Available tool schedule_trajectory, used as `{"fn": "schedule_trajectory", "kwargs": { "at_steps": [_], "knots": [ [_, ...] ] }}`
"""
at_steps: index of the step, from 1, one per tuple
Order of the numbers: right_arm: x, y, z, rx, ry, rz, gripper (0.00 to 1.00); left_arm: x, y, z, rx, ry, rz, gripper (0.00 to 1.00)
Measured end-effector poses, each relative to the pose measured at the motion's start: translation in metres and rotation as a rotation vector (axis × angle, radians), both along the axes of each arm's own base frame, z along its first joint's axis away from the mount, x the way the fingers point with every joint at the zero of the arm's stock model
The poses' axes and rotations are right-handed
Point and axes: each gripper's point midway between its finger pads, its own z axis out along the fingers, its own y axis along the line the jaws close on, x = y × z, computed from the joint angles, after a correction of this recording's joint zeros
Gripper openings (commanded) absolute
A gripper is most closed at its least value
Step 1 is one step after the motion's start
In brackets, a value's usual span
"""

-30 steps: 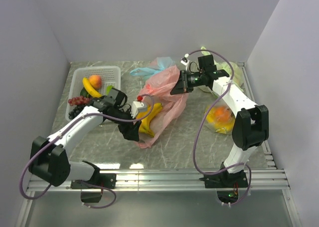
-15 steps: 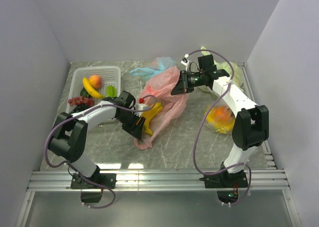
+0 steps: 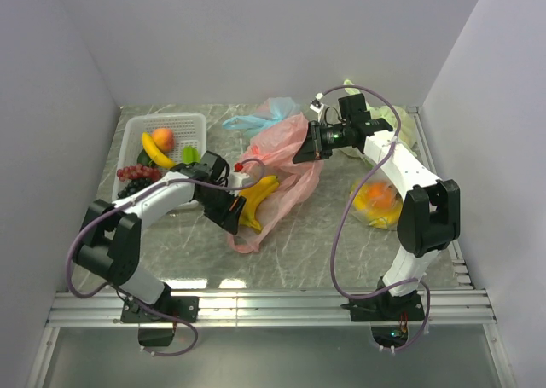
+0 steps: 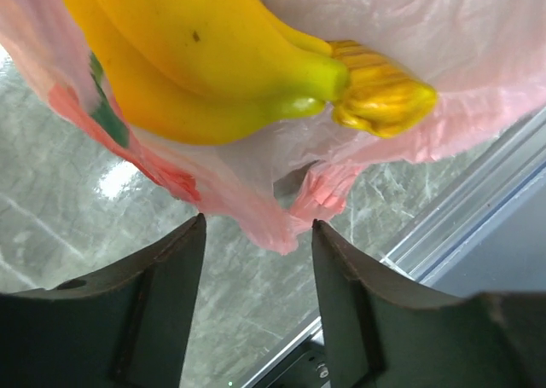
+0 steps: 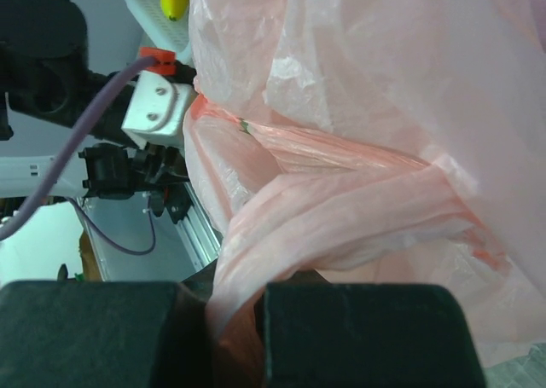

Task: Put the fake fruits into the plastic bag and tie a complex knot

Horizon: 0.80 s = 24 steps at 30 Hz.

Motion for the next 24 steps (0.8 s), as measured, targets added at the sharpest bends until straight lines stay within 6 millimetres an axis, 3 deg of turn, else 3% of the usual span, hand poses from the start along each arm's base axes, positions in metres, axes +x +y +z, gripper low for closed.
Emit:
{"fn": "schedule_trajectory", "kwargs": {
  "at_steps": [2, 7, 9, 10, 11, 12, 15, 17, 19, 22, 24],
  "knots": [
    [0.0, 0.0, 0.0, 0.0, 0.001, 0.0, 0.0, 0.0, 0.0, -0.007, 0.008, 0.02, 0.0, 0.62],
    [0.0, 0.0, 0.002, -0.003, 0.0, -0.003, 0.0, 0.0, -0.005, -0.024, 0.026, 0.062, 0.007, 0.53],
    [0.001, 0.0, 0.003, -0.002, -0.005, -0.003, 0.0, 0.0, -0.006, -0.029, 0.033, 0.079, 0.014, 0.41],
    [0.002, 0.0, 0.004, -0.001, -0.008, -0.003, 0.0, 0.0, -0.006, -0.031, 0.034, 0.085, 0.019, 0.23],
    [0.002, 0.0, 0.004, -0.001, -0.009, -0.003, 0.0, -0.001, -0.007, -0.031, 0.033, 0.09, 0.024, 0.15],
    [0.002, 0.0, 0.004, -0.002, -0.007, -0.003, 0.0, 0.0, -0.007, -0.03, 0.029, 0.086, 0.017, 0.01],
    [0.002, -0.001, 0.006, -0.007, -0.008, -0.007, 0.0, 0.007, -0.01, -0.019, 0.018, 0.065, 0.0, 0.0],
    [0.004, -0.002, 0.008, -0.019, -0.015, -0.013, 0.0, 0.017, -0.014, 0.004, -0.016, 0.037, -0.022, 0.0],
    [0.006, -0.005, 0.011, -0.039, -0.032, -0.017, 0.0, 0.033, -0.022, 0.042, -0.079, -0.028, -0.047, 0.0],
    [0.01, -0.012, 0.015, -0.075, -0.064, -0.035, 0.0, 0.059, -0.033, 0.126, -0.202, -0.211, -0.098, 0.0],
    [0.011, -0.017, 0.02, -0.1, -0.088, -0.053, 0.0, 0.059, -0.038, 0.188, -0.302, -0.362, -0.162, 0.0]
  ]
}}
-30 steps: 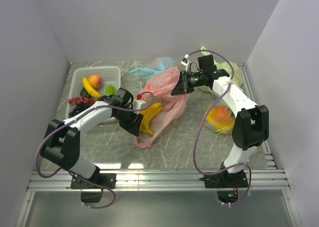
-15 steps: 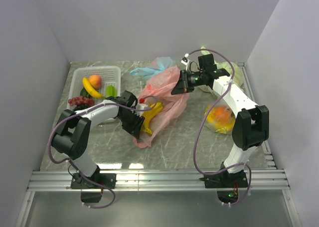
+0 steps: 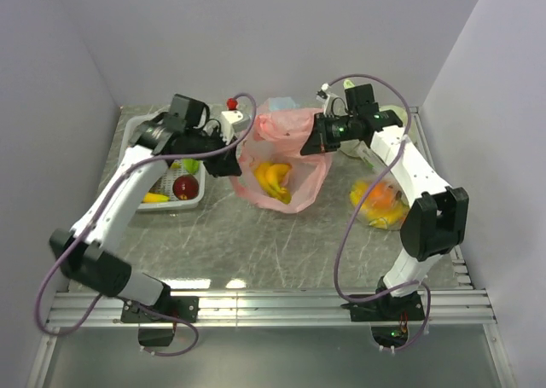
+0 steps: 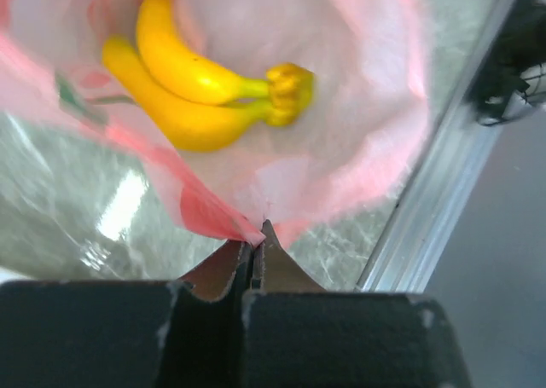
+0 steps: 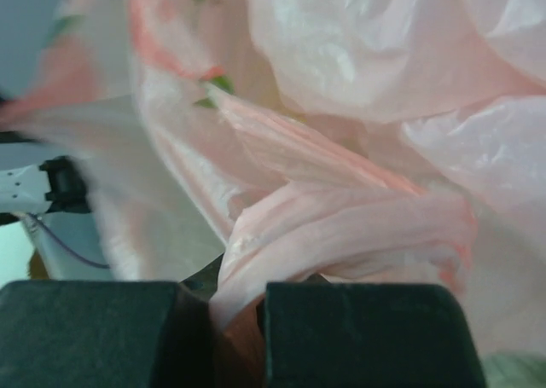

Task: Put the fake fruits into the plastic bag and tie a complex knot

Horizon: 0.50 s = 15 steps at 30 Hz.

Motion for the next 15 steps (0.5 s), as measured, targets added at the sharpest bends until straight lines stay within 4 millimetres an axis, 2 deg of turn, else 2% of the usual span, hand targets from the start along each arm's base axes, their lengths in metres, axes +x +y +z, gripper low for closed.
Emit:
{"fn": "schedule_trajectory", "kwargs": {
  "at_steps": [2, 4, 7, 11, 14, 15],
  "knots": [
    [-0.001, -0.006, 0.006, -0.028, -0.031, -0.02, 0.0, -0.013, 0.001, 0.021, -0.037, -0.057, -0.032, 0.0],
    [-0.001, -0.012, 0.014, -0.068, -0.082, -0.046, 0.0, -0.03, 0.005, 0.024, -0.048, -0.067, -0.058, 0.0],
    [-0.002, -0.018, 0.02, -0.11, -0.126, -0.067, 0.0, -0.048, 0.017, -0.006, -0.015, 0.032, -0.065, 0.0],
    [-0.004, -0.02, 0.014, -0.172, -0.144, -0.072, 0.0, -0.037, 0.038, -0.067, 0.061, 0.238, -0.002, 0.0],
    [-0.009, -0.017, 0.012, -0.206, -0.16, -0.055, 0.0, -0.033, 0.052, -0.097, 0.114, 0.315, 0.036, 0.0],
    [-0.011, -0.016, 0.013, -0.213, -0.17, -0.047, 0.0, -0.034, 0.054, -0.1, 0.127, 0.319, 0.039, 0.09]
  ]
}}
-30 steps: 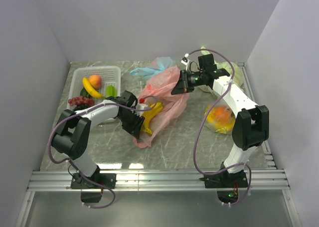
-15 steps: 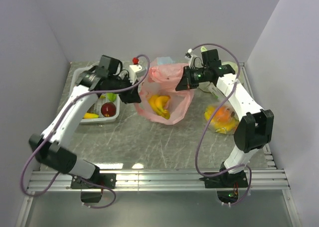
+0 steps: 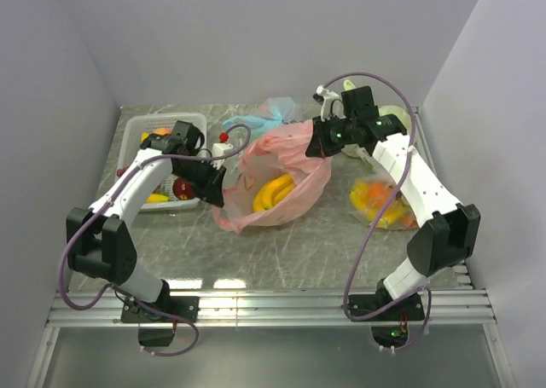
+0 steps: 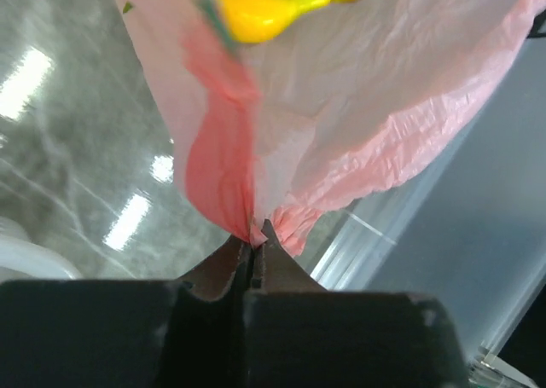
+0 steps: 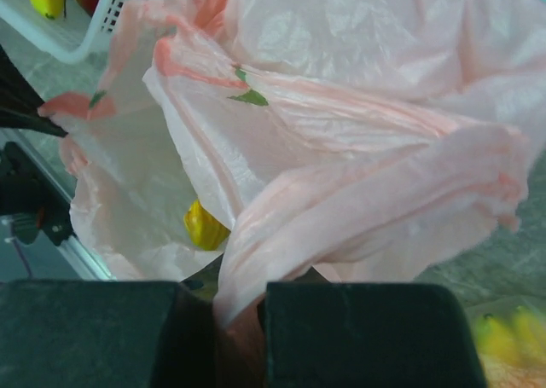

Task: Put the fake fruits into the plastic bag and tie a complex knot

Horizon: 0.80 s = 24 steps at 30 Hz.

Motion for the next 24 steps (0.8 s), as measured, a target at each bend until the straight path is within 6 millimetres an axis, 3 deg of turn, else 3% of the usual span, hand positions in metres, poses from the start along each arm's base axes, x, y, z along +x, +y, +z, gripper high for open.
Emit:
{"fn": "schedule_trajectory", "kwargs": {
  "at_steps": [2, 3, 5, 7, 8, 10, 15, 19, 22, 24],
  "knots": [
    [-0.007, 0.002, 0.001, -0.007, -0.02, 0.014, 0.0, 0.006, 0.0, 0.003, 0.003, -0.03, -0.006, 0.25],
    [-0.012, 0.002, 0.002, -0.007, -0.023, 0.017, 0.0, 0.011, -0.001, 0.008, 0.001, -0.053, -0.007, 0.39],
    [-0.019, 0.004, 0.002, -0.009, -0.02, 0.025, 0.0, 0.029, -0.003, 0.024, -0.018, -0.114, 0.008, 0.5],
    [-0.019, 0.004, 0.0, -0.008, -0.016, 0.018, 0.0, 0.05, -0.001, 0.044, -0.05, -0.184, 0.053, 0.69],
    [-0.017, 0.004, -0.001, -0.009, -0.01, 0.008, 0.0, 0.063, 0.004, 0.055, -0.068, -0.221, 0.097, 0.83],
    [-0.015, 0.004, -0.006, -0.009, 0.004, -0.005, 0.0, 0.087, 0.023, 0.074, -0.087, -0.291, 0.201, 0.97],
    [-0.009, 0.008, -0.013, 0.001, 0.03, -0.022, 0.0, 0.138, 0.096, 0.103, -0.032, -0.436, 0.486, 0.99],
    [-0.007, 0.009, -0.019, 0.001, 0.048, -0.026, 0.0, 0.195, 0.155, 0.12, 0.072, -0.524, 0.65, 0.99],
    [-0.005, 0.011, -0.023, 0.002, 0.061, -0.022, 0.0, 0.235, 0.188, 0.105, 0.15, -0.533, 0.72, 0.99],
    [-0.004, 0.012, -0.025, 0.002, 0.067, -0.017, 0.0, 0.255, 0.206, 0.078, 0.215, -0.499, 0.744, 0.99]
  ]
}}
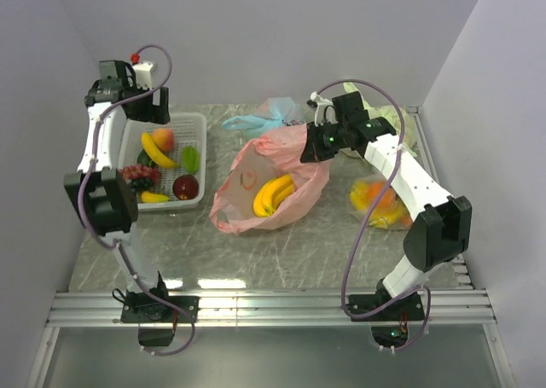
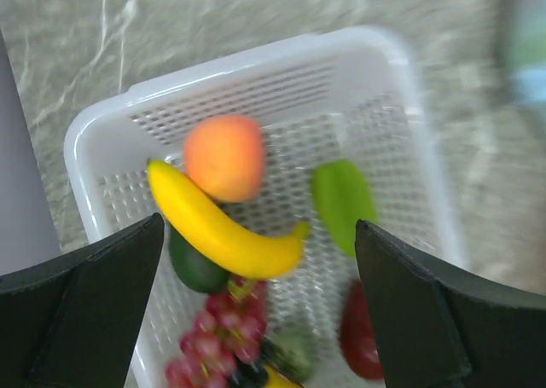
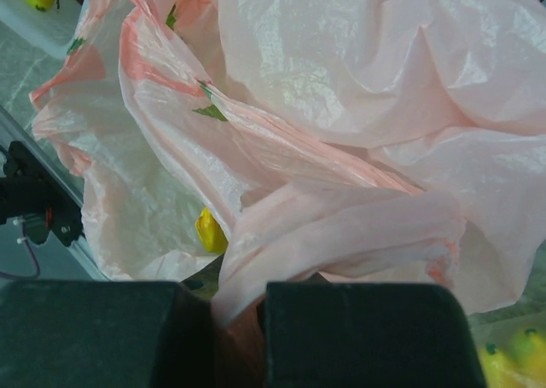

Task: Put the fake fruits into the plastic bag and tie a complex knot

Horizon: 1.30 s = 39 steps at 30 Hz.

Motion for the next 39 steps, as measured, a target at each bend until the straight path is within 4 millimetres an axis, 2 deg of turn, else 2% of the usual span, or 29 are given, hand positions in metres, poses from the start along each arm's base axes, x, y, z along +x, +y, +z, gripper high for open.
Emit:
{"fn": "schedule_trajectory", "kwargs": {
  "at_steps": [3, 5, 8, 12, 19, 22, 24, 26, 32, 34, 36, 39],
  "knots": [
    [0.004, 0.002, 0.003, 0.003, -0.009, 0.007, 0.0, 0.024, 0.019, -0.05, 0.042, 0.095, 0.032, 0.99],
    [0.008, 0.003, 0.006, 0.005, -0.022, 0.012, 0.0, 0.033, 0.025, -0.078, 0.054, 0.144, 0.035, 0.99],
    [0.009, 0.004, 0.007, 0.006, -0.029, 0.014, 0.0, 0.04, 0.029, -0.107, 0.071, 0.198, 0.025, 0.97],
    [0.01, 0.004, 0.006, 0.003, -0.028, 0.013, 0.0, 0.045, 0.03, -0.124, 0.081, 0.228, 0.007, 0.93],
    [0.012, 0.003, 0.0, -0.01, -0.019, 0.011, 0.0, 0.04, 0.024, -0.139, 0.083, 0.262, -0.016, 0.91],
    [0.012, 0.003, -0.002, -0.012, -0.016, 0.012, 0.0, 0.042, 0.019, -0.147, 0.081, 0.27, -0.024, 0.83],
    [0.012, 0.003, -0.003, -0.014, -0.012, 0.012, 0.0, 0.043, 0.014, -0.154, 0.072, 0.28, -0.028, 0.72],
    [0.013, 0.002, -0.005, -0.016, -0.009, 0.01, 0.0, 0.043, 0.011, -0.157, 0.066, 0.285, -0.032, 0.6],
    [0.013, 0.002, -0.005, -0.016, -0.007, 0.01, 0.0, 0.044, 0.004, -0.155, 0.037, 0.277, -0.046, 0.43],
    [0.013, 0.002, -0.005, -0.014, -0.006, 0.01, 0.0, 0.043, -0.002, -0.149, 0.012, 0.271, -0.06, 0.41],
    [0.014, 0.001, -0.005, -0.01, -0.003, 0.005, 0.0, 0.041, -0.009, -0.136, -0.024, 0.253, -0.078, 0.39],
    [0.014, 0.0, -0.004, 0.007, 0.011, -0.007, 0.0, 0.029, -0.031, -0.089, -0.108, 0.174, -0.155, 0.39]
  ]
}}
